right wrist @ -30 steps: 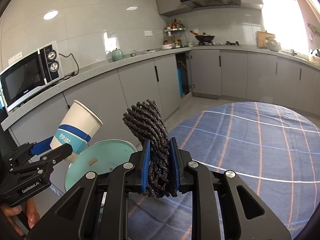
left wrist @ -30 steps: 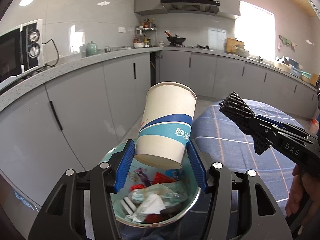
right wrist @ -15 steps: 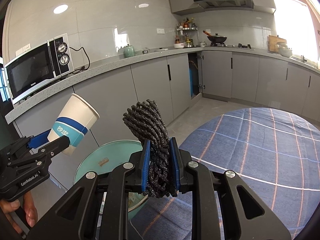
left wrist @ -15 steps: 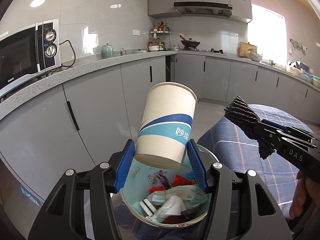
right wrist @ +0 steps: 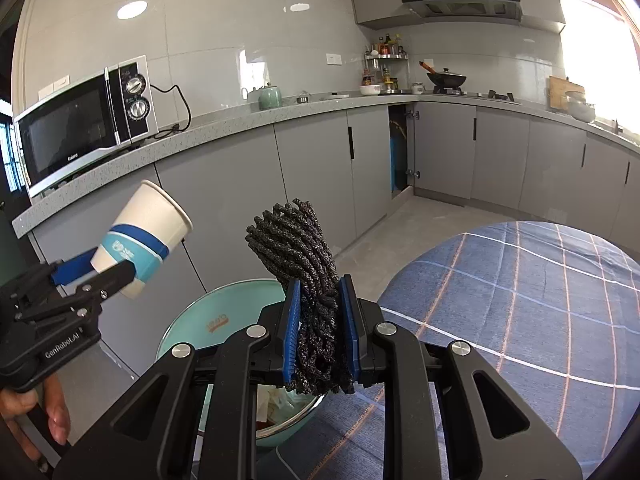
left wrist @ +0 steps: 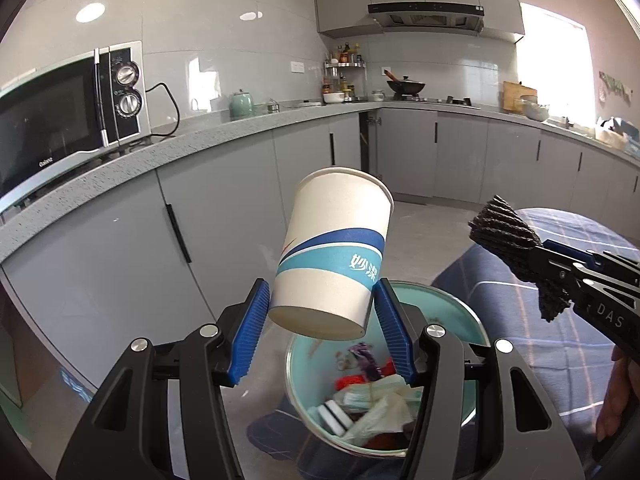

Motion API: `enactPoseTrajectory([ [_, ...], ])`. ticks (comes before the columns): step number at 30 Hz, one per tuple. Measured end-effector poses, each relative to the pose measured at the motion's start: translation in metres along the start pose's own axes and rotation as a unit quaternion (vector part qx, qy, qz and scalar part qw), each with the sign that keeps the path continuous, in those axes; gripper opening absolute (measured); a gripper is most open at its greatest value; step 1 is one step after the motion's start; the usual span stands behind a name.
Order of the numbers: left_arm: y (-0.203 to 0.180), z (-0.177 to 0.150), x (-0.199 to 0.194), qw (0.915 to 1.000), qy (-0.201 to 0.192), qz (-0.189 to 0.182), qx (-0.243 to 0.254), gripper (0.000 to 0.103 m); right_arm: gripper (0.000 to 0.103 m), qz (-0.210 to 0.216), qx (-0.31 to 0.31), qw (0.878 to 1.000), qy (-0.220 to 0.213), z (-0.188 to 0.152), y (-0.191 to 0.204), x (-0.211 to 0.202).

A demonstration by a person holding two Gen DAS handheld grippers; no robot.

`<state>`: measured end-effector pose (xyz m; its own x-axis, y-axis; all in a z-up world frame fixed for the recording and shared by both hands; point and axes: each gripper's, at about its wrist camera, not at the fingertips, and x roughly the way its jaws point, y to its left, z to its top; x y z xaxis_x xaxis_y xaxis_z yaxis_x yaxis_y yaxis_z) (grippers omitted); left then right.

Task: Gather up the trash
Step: 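Open the left tool to drop the cup while the right tool releases the scrubber into the bucket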

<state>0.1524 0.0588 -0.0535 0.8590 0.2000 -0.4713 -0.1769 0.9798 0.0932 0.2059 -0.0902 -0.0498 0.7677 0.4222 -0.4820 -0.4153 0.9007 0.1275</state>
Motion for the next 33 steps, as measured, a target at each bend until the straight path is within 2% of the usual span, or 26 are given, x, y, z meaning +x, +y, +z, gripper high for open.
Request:
enactPoseTrajectory([
  [7, 0.003, 0.0, 0.001, 1.0, -0.001, 0.004, -0.001, 0.054, 0.021, 0.0, -0.003, 1.0, 0.004, -0.001, 0.004, 0.011],
  [10, 0.001, -0.001, 0.002, 1.0, 0.003, -0.004, -0.001, 0.048, 0.021, 0.001, -0.006, 1.0, 0.006, -0.002, 0.007, 0.015],
  [16, 0.001, -0.006, 0.01, 0.9998, 0.013, -0.013, -0.007, 0.047, 0.021, 0.002, -0.006, 1.0, 0.013, -0.005, 0.008, 0.021],
  [19, 0.004, -0.005, 0.01, 0.9999, 0.01, -0.004, -0.009, 0.048, 0.021, 0.006, -0.011, 1.0, 0.026, -0.007, 0.013, 0.029],
  [20, 0.008, -0.004, 0.009, 0.9999, 0.009, 0.0, -0.015, 0.05, 0.021, 0.007, -0.014, 0.999, 0.029, -0.008, 0.015, 0.031],
  [22, 0.013, -0.003, 0.007, 0.9997, 0.006, 0.009, -0.021, 0.073, 0.029, 0.021, -0.016, 0.999, 0.041, -0.011, 0.018, 0.037],
  [23, 0.015, -0.003, 0.006, 0.9996, 0.001, 0.017, -0.025, 0.075, 0.039, 0.021, -0.015, 0.999, 0.039, -0.012, 0.019, 0.037],
  [24, 0.017, -0.003, 0.005, 0.9994, 0.0, 0.02, -0.028, 0.078, 0.054, 0.018, -0.014, 0.999, 0.036, -0.013, 0.018, 0.036],
  [33, 0.011, -0.01, 0.014, 0.9994, 0.013, 0.022, -0.025, 0.095, 0.057, -0.006, 0.0, 1.0, 0.03, -0.016, 0.0, 0.02],
])
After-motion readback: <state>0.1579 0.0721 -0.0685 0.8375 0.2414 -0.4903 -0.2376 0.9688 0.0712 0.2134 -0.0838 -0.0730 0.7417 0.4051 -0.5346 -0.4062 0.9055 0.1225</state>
